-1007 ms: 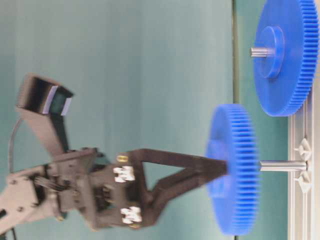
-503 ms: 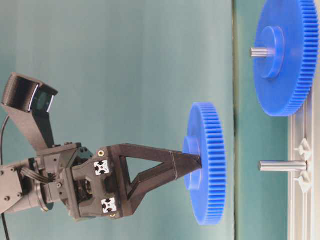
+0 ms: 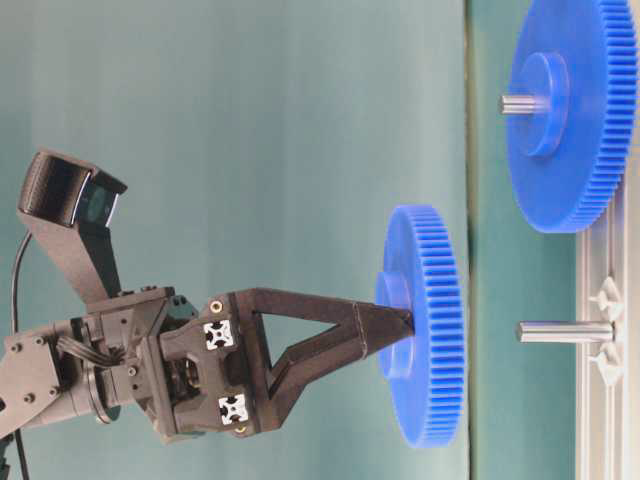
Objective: Insert the small gear onto the shaft.
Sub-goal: 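Lift the gear and carry it to the empty left shaft on the rail, then lower the gear onto the shaft, meshing it with the large gear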
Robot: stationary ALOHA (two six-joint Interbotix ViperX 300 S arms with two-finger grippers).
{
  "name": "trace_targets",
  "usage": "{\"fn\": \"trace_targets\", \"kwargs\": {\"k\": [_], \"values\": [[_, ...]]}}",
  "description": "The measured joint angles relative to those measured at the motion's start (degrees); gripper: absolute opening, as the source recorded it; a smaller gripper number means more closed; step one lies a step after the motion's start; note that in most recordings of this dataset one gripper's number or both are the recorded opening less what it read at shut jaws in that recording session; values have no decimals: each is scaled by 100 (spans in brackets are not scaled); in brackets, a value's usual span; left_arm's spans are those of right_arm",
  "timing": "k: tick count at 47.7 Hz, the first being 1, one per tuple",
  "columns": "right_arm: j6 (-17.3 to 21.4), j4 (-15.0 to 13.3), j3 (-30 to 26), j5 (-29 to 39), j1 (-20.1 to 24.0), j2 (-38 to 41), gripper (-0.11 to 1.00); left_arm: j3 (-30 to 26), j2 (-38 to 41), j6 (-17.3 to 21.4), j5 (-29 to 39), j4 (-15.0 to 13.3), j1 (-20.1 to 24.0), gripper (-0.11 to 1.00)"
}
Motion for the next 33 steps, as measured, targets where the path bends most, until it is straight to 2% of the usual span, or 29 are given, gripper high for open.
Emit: {"fn": "trace_targets", "kwargs": {"k": [14,33], "values": [[0,-9,0,0,0,-9,4,70,0,9,-88,0,9,70],[0,0,0,9,-9,0,4,510,0,-35,-492,0,70,70]]}}
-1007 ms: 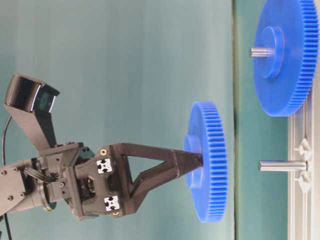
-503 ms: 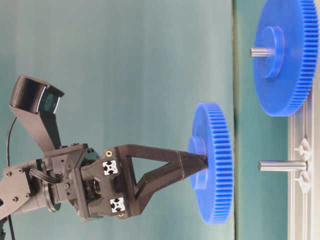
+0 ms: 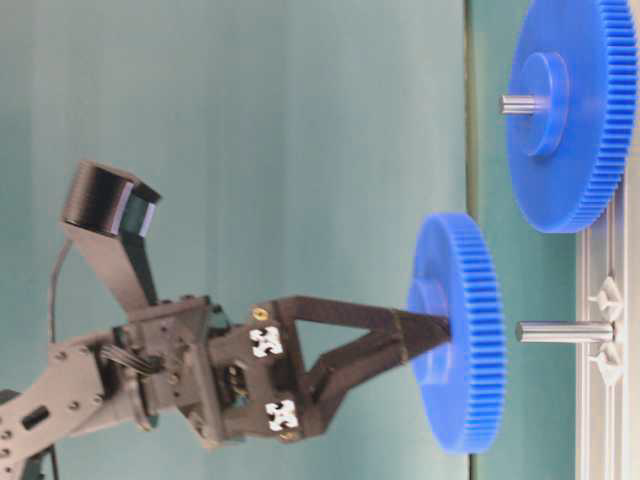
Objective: Insert the small gear onto the shaft.
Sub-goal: 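Lower the gear onto the shaft, meshing it with the large gear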
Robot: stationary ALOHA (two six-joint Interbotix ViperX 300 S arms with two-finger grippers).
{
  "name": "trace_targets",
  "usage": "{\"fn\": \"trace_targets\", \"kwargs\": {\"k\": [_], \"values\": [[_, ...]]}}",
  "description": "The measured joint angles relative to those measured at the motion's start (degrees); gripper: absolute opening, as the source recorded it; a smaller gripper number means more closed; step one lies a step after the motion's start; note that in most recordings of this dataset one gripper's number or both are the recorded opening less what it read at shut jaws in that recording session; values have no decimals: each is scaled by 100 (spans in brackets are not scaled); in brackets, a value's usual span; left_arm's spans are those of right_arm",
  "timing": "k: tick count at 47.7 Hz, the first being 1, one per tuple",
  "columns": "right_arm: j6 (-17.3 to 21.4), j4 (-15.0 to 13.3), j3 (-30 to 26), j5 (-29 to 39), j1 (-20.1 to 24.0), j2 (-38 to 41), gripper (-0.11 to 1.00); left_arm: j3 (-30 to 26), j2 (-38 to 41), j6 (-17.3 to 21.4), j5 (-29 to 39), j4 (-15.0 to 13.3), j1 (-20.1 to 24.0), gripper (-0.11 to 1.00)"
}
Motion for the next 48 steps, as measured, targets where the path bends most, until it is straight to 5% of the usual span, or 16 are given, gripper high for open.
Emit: {"fn": "trace_targets", "kwargs": {"k": [48], "values": [[9,0,-9,0,0,0,4,615,35,35,-949,0,132,70]]}}
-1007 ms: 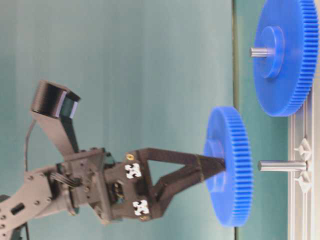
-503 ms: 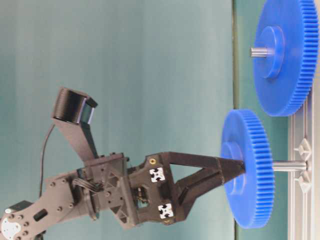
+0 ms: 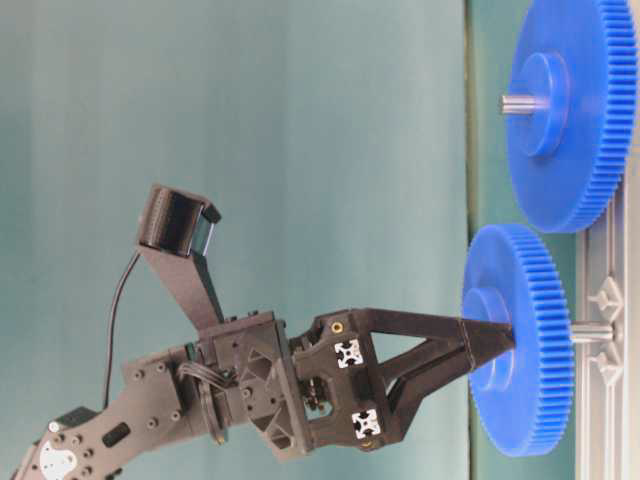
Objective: Insert the small gear onto the shaft.
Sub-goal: 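Lower the gear onto the shaft, meshing it with the large gear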
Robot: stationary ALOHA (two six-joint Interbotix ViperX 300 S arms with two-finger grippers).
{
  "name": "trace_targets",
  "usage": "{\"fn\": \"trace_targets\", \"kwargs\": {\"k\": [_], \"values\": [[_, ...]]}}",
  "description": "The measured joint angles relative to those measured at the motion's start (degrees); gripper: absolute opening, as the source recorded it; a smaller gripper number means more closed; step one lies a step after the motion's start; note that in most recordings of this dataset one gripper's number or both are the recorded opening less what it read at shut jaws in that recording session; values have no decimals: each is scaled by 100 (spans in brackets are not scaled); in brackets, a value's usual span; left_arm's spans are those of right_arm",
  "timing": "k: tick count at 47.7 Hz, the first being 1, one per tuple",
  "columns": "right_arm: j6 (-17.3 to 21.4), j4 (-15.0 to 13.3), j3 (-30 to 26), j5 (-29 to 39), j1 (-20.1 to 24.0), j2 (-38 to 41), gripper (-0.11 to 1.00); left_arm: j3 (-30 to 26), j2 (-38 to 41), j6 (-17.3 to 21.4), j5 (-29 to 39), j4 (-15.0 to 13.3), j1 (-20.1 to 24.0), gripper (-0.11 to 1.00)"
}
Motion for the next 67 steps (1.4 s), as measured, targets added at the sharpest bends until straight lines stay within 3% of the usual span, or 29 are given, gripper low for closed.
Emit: {"fn": "trace_targets", "kwargs": {"k": [11,30,50,67], "values": [[44,0,9,0,0,0,4,132,18,-62,-352,0,0,70],[44,0,0,0,0,-9,4,132,0,-70,-176,9,18,70],[53,0,9,0,0,0,4,114,-26,-413,-79,53,-105,70],[53,0,9,0,0,0,4,141,-35,-431,-79,53,-114,70]]}}
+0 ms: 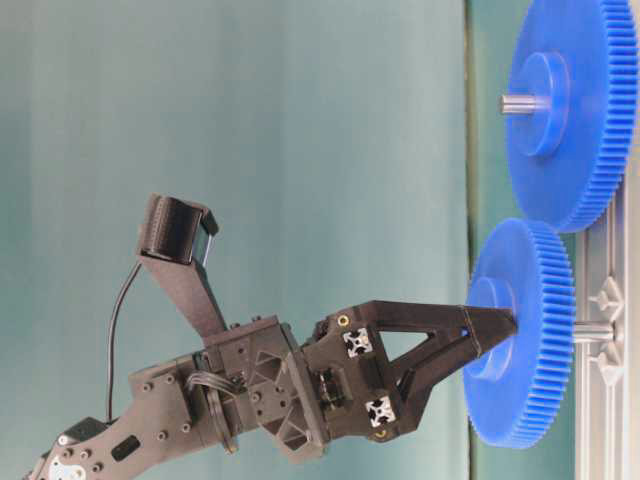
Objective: Insert the small gear onto the shaft.
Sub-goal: 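Lower the gear onto the shaft, meshing it with the large gear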
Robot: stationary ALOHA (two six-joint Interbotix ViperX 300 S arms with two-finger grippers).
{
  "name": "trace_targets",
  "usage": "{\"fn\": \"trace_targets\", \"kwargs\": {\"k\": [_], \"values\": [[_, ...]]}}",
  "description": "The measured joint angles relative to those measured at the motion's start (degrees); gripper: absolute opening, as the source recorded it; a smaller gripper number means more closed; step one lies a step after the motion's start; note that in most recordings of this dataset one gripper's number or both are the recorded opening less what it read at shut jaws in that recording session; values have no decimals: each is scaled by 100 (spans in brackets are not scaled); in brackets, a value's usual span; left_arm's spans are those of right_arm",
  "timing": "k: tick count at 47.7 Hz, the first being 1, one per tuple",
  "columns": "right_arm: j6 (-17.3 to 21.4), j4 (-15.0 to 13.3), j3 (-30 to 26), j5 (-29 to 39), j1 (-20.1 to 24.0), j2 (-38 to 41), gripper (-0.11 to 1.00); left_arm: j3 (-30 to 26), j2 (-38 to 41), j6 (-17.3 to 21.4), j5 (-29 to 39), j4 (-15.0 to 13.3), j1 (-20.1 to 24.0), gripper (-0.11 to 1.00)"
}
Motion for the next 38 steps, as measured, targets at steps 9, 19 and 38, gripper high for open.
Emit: {"fn": "trace_targets", "kwargs": {"k": [9,19,38], "values": [[0,0,0,0,0,0,4,0,0,9,9,0,0,70],[0,-9,0,0,0,-9,4,9,0,9,88,0,0,70],[0,0,0,0,0,0,4,-18,9,9,211,0,0,70]]}}
